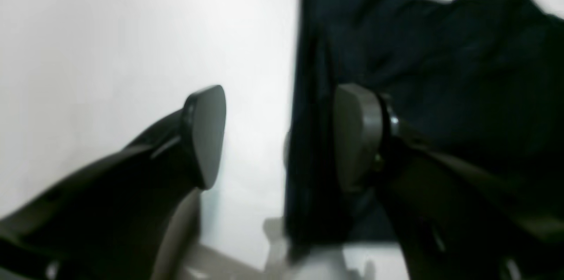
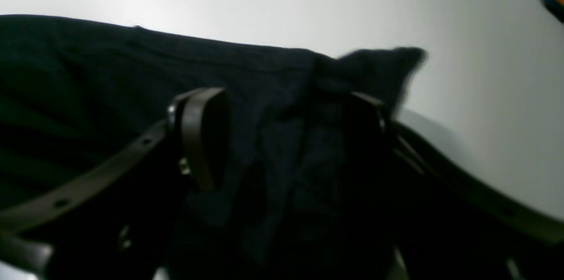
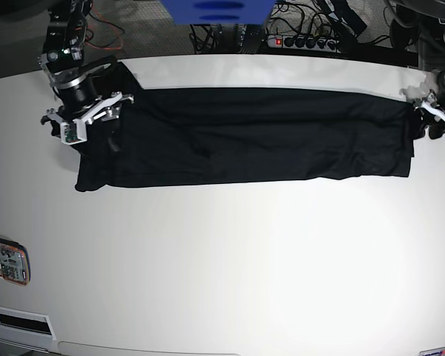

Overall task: Fold the T-shirt properly
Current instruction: 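Hold the strip end with the right gripper while the left gripper lifts away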

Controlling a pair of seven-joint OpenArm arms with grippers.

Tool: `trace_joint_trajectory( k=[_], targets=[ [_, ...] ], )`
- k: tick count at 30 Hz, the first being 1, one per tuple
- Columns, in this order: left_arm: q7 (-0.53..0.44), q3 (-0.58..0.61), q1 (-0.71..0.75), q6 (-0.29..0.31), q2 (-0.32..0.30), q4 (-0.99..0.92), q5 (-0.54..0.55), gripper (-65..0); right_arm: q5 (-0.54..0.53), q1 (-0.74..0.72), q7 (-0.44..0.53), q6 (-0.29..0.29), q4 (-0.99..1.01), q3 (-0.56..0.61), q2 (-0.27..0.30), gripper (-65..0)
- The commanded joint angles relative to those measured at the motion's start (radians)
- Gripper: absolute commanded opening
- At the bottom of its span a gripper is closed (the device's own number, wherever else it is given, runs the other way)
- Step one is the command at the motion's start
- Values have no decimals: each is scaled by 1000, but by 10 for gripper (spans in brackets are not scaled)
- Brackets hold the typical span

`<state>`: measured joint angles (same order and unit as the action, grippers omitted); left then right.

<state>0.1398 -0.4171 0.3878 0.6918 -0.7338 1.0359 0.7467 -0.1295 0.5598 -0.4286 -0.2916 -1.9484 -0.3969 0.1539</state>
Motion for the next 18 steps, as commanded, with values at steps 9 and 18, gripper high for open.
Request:
trace_joint_trajectory(
  k=[9, 18],
  targets=[
    [-21, 37, -3, 6, -2, 2, 15, -279, -11, 1, 26, -7, -16, -4, 9, -263],
    [-22, 163, -26, 6, 75, 1, 17, -279, -11, 9, 26, -7, -16, -4, 9, -263]
  ],
)
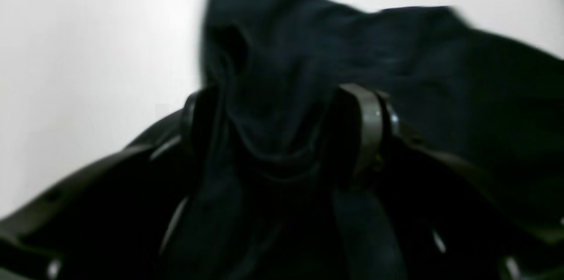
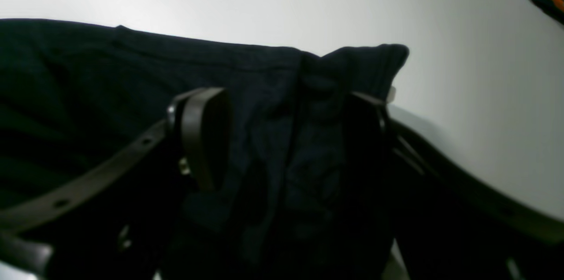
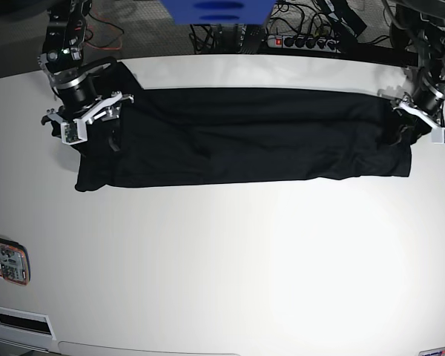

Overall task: Fold the T-shirt properly
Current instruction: 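Hold the strip end with the right gripper while the left gripper lifts away, then lift the strip end with the left gripper and fold it toward the middle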

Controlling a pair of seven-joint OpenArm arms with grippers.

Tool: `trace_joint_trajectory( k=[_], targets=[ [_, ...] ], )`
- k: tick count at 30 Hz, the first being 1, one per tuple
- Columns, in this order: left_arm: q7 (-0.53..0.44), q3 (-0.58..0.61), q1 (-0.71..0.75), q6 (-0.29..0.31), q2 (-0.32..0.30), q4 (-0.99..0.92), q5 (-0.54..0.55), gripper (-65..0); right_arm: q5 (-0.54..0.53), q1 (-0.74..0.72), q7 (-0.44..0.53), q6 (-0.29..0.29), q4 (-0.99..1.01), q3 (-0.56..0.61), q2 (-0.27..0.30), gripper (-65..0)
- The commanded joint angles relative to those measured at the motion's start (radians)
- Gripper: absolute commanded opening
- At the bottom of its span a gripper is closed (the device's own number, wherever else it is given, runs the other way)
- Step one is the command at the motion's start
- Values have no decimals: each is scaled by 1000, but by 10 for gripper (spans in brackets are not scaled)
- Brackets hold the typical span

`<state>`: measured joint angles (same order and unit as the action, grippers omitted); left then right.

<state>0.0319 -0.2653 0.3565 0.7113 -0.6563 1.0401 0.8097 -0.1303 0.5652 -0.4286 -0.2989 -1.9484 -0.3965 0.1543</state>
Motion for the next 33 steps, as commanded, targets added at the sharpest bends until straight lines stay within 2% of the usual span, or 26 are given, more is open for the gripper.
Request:
trace_joint_trajectory(
  k=[1, 8, 11, 13, 16, 17, 23, 26, 30, 33],
  targets=[
    [86, 19, -4, -13, 10, -4, -46, -279, -10, 8, 26, 0, -16, -5, 9, -263],
    [86, 24, -9, -13, 26, -2, -46, -286, -10, 13, 26, 0, -16, -5, 9, -263],
    [86, 24, -12, -13, 26, -2, -46, -333, -10, 13, 26, 0, -16, -5, 9, -263],
    [86, 24, -15, -13, 23, -2, -46, -422, -10, 13, 26, 0, -16, -5, 9, -263],
    [82, 19, -37, -13, 22, -7, -46, -618, -10, 13, 26, 0, -16, -5, 9, -263],
    [82, 19, -58, -13, 22, -11, -46, -650, -10, 13, 26, 0, -16, -5, 9, -263],
    [82, -76, -169, -13, 19, -198, -46, -650, -10, 13, 26, 0, -16, -5, 9, -263],
    [82, -119, -199, -13, -41, -269, -46, -650, -10, 13, 26, 0, -16, -5, 9, -263],
    [81, -121, -201, -13, -107, -261, -46, -650, -10, 19, 26, 0, -16, -5, 9, -263],
    [82, -121, -181, -13, -109, -159, -46, -650, -10, 19, 26, 0, -16, -5, 9, -263]
  ],
)
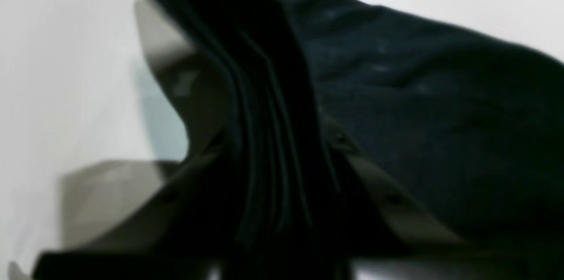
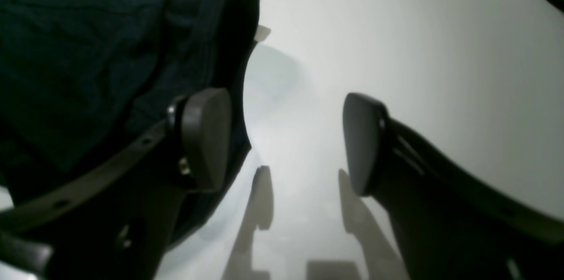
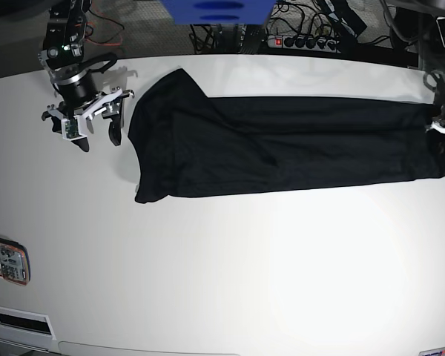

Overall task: Fold the T-shirt properly
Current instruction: 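Lift the strip end with the left gripper and fold it toward the middle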

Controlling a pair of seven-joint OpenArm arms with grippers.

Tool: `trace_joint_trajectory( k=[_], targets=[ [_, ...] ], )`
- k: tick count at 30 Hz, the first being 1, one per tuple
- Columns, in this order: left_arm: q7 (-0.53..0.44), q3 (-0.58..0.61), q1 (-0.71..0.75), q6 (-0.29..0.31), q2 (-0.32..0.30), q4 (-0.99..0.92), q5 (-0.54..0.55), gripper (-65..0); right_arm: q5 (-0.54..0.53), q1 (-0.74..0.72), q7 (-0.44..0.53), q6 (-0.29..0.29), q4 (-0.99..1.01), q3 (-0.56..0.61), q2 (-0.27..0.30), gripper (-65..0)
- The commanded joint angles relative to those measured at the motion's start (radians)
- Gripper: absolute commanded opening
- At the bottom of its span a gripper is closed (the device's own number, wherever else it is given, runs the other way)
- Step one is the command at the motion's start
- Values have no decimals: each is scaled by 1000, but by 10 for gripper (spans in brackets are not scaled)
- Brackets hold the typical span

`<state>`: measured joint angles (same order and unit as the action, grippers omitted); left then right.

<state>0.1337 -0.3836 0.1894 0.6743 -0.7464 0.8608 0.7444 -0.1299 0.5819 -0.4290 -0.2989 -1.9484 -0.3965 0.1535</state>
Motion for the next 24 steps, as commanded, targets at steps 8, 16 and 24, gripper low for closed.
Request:
trace_joint_trajectory(
  k=[8, 16, 24],
  targets=[
    [-13, -2, 166, 24, 63, 392, 19, -650, -11, 14, 26, 0, -16, -5, 10, -263],
    [-12, -2, 293, -64, 158, 736, 17, -650, -11, 63, 22, 0, -16, -5, 8, -263],
    [-9, 10, 247, -64, 238, 777, 16, -650, -11, 63, 22, 0, -16, -5, 8, -263]
  ],
)
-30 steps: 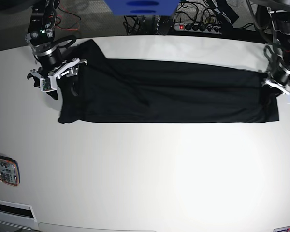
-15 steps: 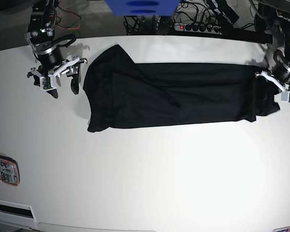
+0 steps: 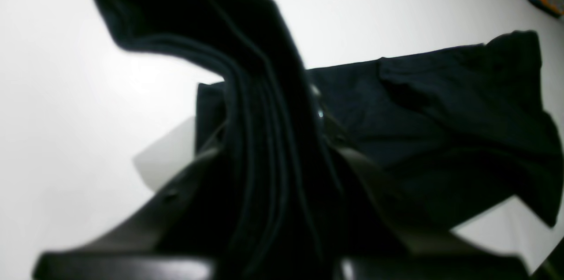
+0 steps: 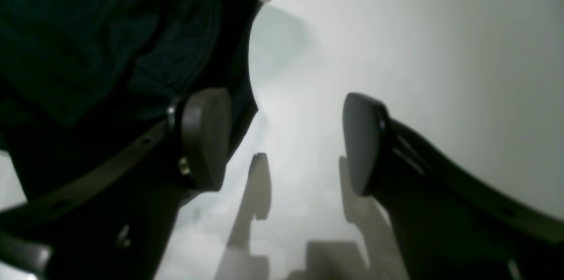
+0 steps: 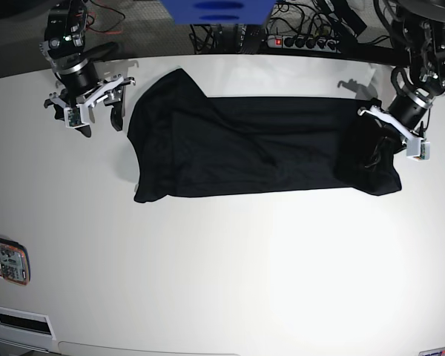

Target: Fold the T-shirt properly

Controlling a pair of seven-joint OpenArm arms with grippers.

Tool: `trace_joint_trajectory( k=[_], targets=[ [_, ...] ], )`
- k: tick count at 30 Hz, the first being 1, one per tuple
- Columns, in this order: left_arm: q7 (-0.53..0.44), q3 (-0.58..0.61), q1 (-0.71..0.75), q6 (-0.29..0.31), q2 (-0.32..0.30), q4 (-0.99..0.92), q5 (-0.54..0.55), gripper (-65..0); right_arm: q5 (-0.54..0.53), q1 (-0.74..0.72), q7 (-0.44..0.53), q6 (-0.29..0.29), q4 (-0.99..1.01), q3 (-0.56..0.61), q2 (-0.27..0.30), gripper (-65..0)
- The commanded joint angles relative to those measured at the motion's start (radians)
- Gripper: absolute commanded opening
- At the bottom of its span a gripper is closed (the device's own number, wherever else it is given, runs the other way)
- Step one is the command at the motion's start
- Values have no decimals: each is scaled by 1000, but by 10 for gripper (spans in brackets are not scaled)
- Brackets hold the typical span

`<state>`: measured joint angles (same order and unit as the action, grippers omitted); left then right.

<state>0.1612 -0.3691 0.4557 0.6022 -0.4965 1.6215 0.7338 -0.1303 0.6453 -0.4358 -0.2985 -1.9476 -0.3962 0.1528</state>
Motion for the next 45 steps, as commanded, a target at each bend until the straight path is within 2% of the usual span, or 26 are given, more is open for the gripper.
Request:
trace_joint_trajectory(
  k=[1, 5, 12, 15, 21, 29, 30, 32, 34, 38, 41, 45],
  targets=[
    [-21, 5, -39, 8, 5, 6, 25, -650, -10, 0, 28, 0, -17, -4, 9, -263],
    [85, 6, -125, 8, 66, -16, 17, -650, -10, 0, 28, 0, -17, 1, 9, -263],
    [91, 14, -208, 8, 209, -16, -191, -650, -10, 0, 32, 0, -17, 1, 9, -263],
    [91, 55, -234, 8, 267, -17, -267, -650, -10, 0, 33, 0, -17, 1, 9, -263],
    [91, 143, -242, 8, 313, -19, -346, -650, -10, 0, 33, 0, -17, 3, 9, -263],
    [94, 183, -234, 8, 307, -19, -357, -650, -10, 0, 33, 0, -17, 3, 9, -263],
    [96, 183, -234, 8, 307, -19, -357, -604, -10, 0, 33, 0, -17, 3, 9, -263],
    [96, 209, -223, 9, 305, -19, -357, -449, -10, 0, 33, 0, -17, 3, 11, -263],
    [96, 253, -216, 11, 275, -17, -357, -316, -10, 0, 33, 0, -17, 3, 11, -263],
    [96, 356, -219, 11, 215, -19, -357, -108, -10, 0, 30, 0, -17, 3, 12, -263],
    [96, 391, -220, 11, 207, -19, -357, 0, -10, 0, 30, 0, -17, 3, 12, -263],
    [96, 413, -222, 11, 223, -19, -357, 0, -10, 0, 28, 0, -17, 3, 12, -263]
  ],
)
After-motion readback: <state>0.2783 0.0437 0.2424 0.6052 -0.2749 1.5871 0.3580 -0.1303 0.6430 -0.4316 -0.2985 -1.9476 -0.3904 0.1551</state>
